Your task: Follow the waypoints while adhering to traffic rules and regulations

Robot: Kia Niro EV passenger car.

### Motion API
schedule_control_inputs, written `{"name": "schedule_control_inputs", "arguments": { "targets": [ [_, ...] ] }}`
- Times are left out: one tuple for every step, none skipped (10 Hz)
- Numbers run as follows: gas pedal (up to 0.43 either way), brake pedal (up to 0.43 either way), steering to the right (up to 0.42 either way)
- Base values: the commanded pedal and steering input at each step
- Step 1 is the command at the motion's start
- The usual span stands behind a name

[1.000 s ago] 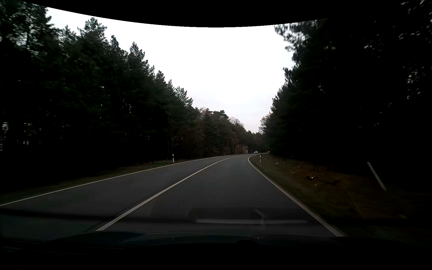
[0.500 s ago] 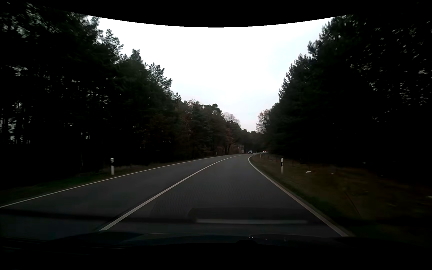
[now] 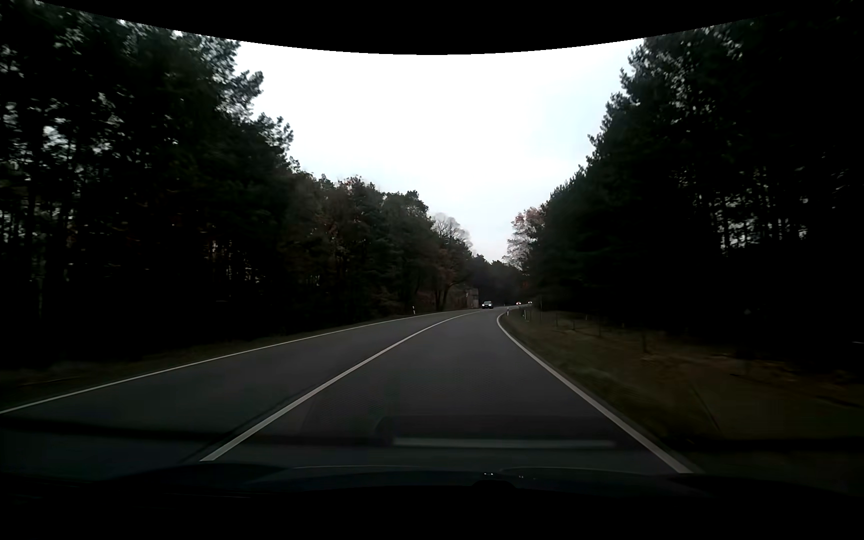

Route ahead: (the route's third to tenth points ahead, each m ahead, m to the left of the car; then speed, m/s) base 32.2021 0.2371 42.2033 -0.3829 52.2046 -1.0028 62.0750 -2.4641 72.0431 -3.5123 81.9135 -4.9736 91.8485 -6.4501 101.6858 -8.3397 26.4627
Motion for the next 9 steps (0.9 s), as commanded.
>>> {"name": "schedule_control_inputs", "arguments": {
  "targets": [
    [0.268,0.0,0.013],
    [0.268,0.0,0.013],
    [0.268,0.0,0.013],
    [0.268,0.0,0.013],
    [0.268,0.0,0.013],
    [0.268,0.0,0.013],
    [0.268,0.0,0.013],
    [0.268,0.0,0.013],
    [0.268,0.0,0.013]
  ]
}}
